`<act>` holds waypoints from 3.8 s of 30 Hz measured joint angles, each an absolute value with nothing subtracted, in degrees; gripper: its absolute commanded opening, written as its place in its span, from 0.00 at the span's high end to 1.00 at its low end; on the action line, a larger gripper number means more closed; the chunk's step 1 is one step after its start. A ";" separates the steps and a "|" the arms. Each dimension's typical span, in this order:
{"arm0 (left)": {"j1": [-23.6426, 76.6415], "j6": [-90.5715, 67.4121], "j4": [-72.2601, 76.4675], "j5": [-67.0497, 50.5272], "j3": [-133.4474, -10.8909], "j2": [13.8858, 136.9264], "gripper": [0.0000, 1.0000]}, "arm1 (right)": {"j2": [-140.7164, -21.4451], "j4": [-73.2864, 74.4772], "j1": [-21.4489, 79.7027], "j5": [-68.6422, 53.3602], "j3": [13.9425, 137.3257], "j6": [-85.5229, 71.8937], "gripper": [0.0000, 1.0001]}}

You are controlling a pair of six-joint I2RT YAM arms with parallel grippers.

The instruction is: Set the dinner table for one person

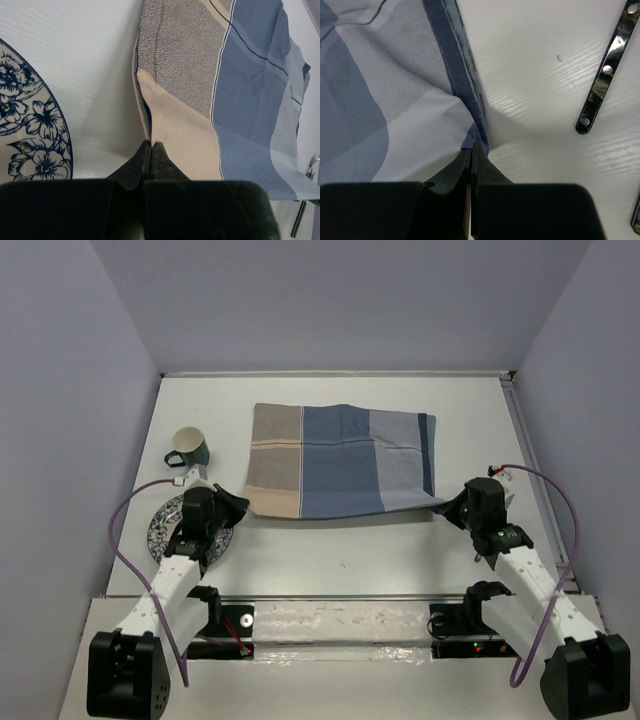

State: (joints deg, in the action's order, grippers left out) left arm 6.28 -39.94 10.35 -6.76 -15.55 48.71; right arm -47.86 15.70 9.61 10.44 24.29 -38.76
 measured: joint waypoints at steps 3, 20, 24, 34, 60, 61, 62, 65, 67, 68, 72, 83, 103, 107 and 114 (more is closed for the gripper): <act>6.28 -40.77 8.49 -6.68 -14.74 45.52 1.00 | -43.68 18.41 9.61 11.35 24.29 -40.34 0.92; 6.70 -47.46 -0.10 -5.06 -11.79 28.99 0.46 | -34.74 27.05 9.61 12.86 28.86 -38.74 0.73; 6.83 -46.70 -2.87 -3.64 -13.23 26.74 0.41 | -46.00 22.33 9.54 12.36 33.17 -35.48 1.00; 9.98 -41.56 -1.28 -0.56 -20.84 28.47 0.42 | -81.71 11.53 9.02 11.33 53.87 -26.98 0.75; 28.80 -38.50 18.57 4.40 -16.75 57.56 0.41 | -129.91 16.56 1.87 0.16 102.61 -16.27 0.71; 28.80 -38.52 18.63 4.40 -16.62 57.89 0.41 | -130.50 16.93 1.87 -0.03 103.61 -16.19 0.71; 28.80 -38.54 18.65 4.36 -16.49 58.39 0.42 | -131.04 17.39 1.87 -0.25 104.77 -16.10 0.71; 28.80 -38.61 18.68 4.36 -16.47 60.25 0.41 | -131.90 17.65 1.87 -0.71 106.17 -15.97 0.72; 28.80 -38.61 18.72 4.34 -16.47 60.95 0.41 | -132.09 17.96 1.87 -1.34 106.48 -15.97 0.72; 28.77 -38.68 18.83 4.34 -16.47 61.32 0.41 | -132.14 18.06 1.87 -1.56 106.56 -15.99 0.71; 28.38 -38.85 19.14 3.90 -16.45 62.87 0.41 | -132.16 18.92 1.87 -2.26 106.59 -16.25 0.63; 26.87 -38.85 19.94 3.29 -15.57 62.11 0.41 | -132.46 20.08 1.87 -2.28 107.46 -16.25 0.61; 24.25 -39.13 20.49 3.49 -15.46 60.10 0.41 | -134.06 22.94 1.87 -2.17 109.71 -16.78 0.70; 23.68 -39.48 21.58 3.25 -15.46 61.89 0.41 | -134.41 23.18 1.87 -2.04 110.21 -16.93 0.79; 23.00 -40.18 23.79 1.63 -14.44 65.14 0.41 | -134.76 23.57 1.87 -1.98 110.21 -17.34 1.00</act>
